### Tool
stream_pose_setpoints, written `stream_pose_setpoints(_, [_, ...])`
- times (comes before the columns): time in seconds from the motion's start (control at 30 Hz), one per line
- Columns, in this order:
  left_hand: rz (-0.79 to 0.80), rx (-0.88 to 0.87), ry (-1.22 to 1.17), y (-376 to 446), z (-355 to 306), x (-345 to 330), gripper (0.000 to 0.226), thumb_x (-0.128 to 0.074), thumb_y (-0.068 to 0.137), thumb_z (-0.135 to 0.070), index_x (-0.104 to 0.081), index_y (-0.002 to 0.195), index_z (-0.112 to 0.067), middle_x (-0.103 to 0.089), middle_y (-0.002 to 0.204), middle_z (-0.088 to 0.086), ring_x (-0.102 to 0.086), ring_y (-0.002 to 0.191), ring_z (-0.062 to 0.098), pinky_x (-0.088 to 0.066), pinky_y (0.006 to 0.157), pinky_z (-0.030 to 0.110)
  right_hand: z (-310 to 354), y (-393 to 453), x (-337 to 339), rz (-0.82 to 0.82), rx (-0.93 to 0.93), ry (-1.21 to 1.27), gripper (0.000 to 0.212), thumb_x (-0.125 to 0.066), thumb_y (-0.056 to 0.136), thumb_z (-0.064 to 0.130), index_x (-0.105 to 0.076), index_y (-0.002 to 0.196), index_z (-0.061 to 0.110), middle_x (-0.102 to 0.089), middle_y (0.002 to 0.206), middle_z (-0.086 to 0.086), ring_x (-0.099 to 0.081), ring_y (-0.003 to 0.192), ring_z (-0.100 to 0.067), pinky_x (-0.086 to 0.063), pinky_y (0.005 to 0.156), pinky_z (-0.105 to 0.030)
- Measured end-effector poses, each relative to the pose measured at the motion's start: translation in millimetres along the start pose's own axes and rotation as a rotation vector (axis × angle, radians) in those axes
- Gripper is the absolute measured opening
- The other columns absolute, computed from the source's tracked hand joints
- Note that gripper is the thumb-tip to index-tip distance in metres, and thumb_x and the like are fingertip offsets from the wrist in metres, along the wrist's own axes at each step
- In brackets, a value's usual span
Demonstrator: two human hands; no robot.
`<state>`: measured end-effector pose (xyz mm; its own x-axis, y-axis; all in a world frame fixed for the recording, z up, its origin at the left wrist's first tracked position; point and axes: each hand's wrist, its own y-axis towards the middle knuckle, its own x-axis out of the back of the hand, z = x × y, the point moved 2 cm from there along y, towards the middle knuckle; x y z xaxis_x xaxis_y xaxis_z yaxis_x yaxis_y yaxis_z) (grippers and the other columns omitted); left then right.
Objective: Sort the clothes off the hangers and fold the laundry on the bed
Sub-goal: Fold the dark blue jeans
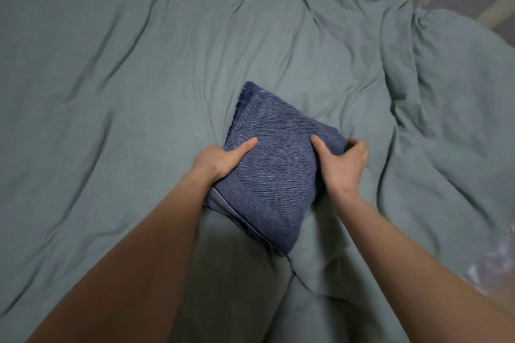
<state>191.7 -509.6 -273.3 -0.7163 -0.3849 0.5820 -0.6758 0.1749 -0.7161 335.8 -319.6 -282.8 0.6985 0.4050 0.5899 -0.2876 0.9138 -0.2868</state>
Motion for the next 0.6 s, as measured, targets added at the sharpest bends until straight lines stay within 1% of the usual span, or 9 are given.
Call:
stream_pose_setpoints(0.07, [0.022, -0.011, -0.109, -3.9, 5.8, -1.7, 0.098, -0.053, 0.062, -0.088, -0.064, 0.122, -0.012, -0.063, 0.124, 0.010, -0.061, 0.109, 0.028, -0.046, 0.097, 0.033, -4.3, -5.0, -1.6, 0.068, -0.248, 0.172, 0.084, -0.081, 0.050, 0.064, -0.061, 0.106, 0.005, -0.066, 0.105, -0.007, -0.063, 0.099, -0.021, -0.050, 0.092, -0.037])
stream_pose_setpoints(0.13, [0.028, -0.075, -0.200, -9.7, 12.3, -3.2, 0.077, -0.057, 0.069, -0.081, -0.068, 0.113, -0.019, -0.067, 0.118, 0.005, -0.063, 0.105, 0.024, -0.047, 0.096, 0.033, -1.1, -1.6, 0.3, 0.191, -0.376, 0.358, 0.064, -0.083, 0.056, 0.058, -0.067, 0.094, 0.009, -0.071, 0.089, -0.003, -0.067, 0.081, -0.014, -0.055, 0.074, -0.029])
stream_pose_setpoints(0.2, [0.028, -0.134, -0.267, -15.6, 21.0, -2.7, 0.055, -0.058, 0.076, -0.072, -0.070, 0.104, -0.026, -0.069, 0.111, 0.000, -0.064, 0.103, 0.020, -0.048, 0.096, 0.031, 7.3, 11.1, -0.5, 0.266, -0.337, 0.444, 0.048, -0.085, 0.064, 0.042, -0.069, 0.092, 0.007, -0.073, 0.087, -0.003, -0.069, 0.077, -0.012, -0.055, 0.071, -0.027])
stream_pose_setpoints(0.27, [0.034, -0.158, -0.277, -20.3, 28.6, 0.8, 0.043, -0.058, 0.080, -0.067, -0.068, 0.100, -0.030, -0.068, 0.107, -0.003, -0.063, 0.100, 0.017, -0.046, 0.092, 0.027, 23.0, 23.3, -4.8, 0.277, -0.156, 0.335, 0.024, -0.082, 0.073, 0.029, -0.069, 0.077, 0.009, -0.069, 0.075, 0.000, -0.062, 0.065, -0.004, -0.051, 0.066, -0.027])
stream_pose_setpoints(0.33, [0.072, -0.166, -0.314, -23.3, 33.1, 1.0, 0.041, -0.059, 0.083, -0.062, -0.065, 0.108, -0.030, -0.065, 0.107, -0.006, -0.061, 0.097, 0.014, -0.042, 0.088, 0.023, 36.7, 33.3, -14.7, 0.264, -0.026, 0.148, 0.034, -0.074, 0.081, 0.030, -0.057, 0.056, 0.014, -0.057, 0.064, 0.000, -0.051, 0.059, -0.007, -0.043, 0.062, -0.033])
stream_pose_setpoints(0.4, [0.144, -0.177, -0.358, -29.1, 33.5, -2.2, 0.049, -0.062, 0.084, -0.056, -0.063, 0.121, -0.025, -0.065, 0.111, -0.007, -0.062, 0.099, 0.012, -0.042, 0.089, 0.022, 42.3, 39.8, -18.4, 0.228, -0.047, 0.035, 0.046, -0.066, 0.085, 0.039, -0.047, 0.051, 0.015, -0.052, 0.062, -0.004, -0.049, 0.068, -0.017, -0.044, 0.069, -0.038])
stream_pose_setpoints(0.5, [0.204, -0.163, -0.333, -37.3, 36.9, -9.9, 0.052, -0.066, 0.080, -0.058, -0.064, 0.120, -0.023, -0.068, 0.115, -0.005, -0.065, 0.103, 0.013, -0.046, 0.100, 0.029, 44.5, 25.5, -6.7, 0.299, -0.103, 0.060, 0.038, -0.055, 0.093, 0.040, -0.046, 0.066, 0.015, -0.054, 0.076, -0.004, -0.052, 0.084, -0.021, -0.043, 0.082, -0.034])
stream_pose_setpoints(0.57, [0.163, -0.151, -0.333, -46.4, 37.1, -9.5, 0.063, -0.068, 0.069, -0.071, -0.068, 0.111, -0.024, -0.070, 0.110, -0.005, -0.066, 0.101, 0.015, -0.048, 0.100, 0.034, 41.8, -3.6, 8.6, 0.427, -0.084, 0.201, 0.021, -0.055, 0.096, 0.034, -0.051, 0.098, 0.014, -0.060, 0.107, -0.003, -0.055, 0.098, -0.016, -0.046, 0.087, -0.026])
stream_pose_setpoints(0.6, [0.147, -0.131, -0.381, -51.5, 34.3, -7.1, 0.068, -0.068, 0.065, -0.073, -0.068, 0.109, -0.022, -0.070, 0.108, -0.005, -0.067, 0.098, 0.016, -0.049, 0.098, 0.033, 39.1, -22.6, 19.6, 0.498, -0.070, 0.265, 0.032, -0.058, 0.094, 0.033, -0.047, 0.118, 0.015, -0.056, 0.121, 0.001, -0.055, 0.105, -0.011, -0.046, 0.087, -0.020])
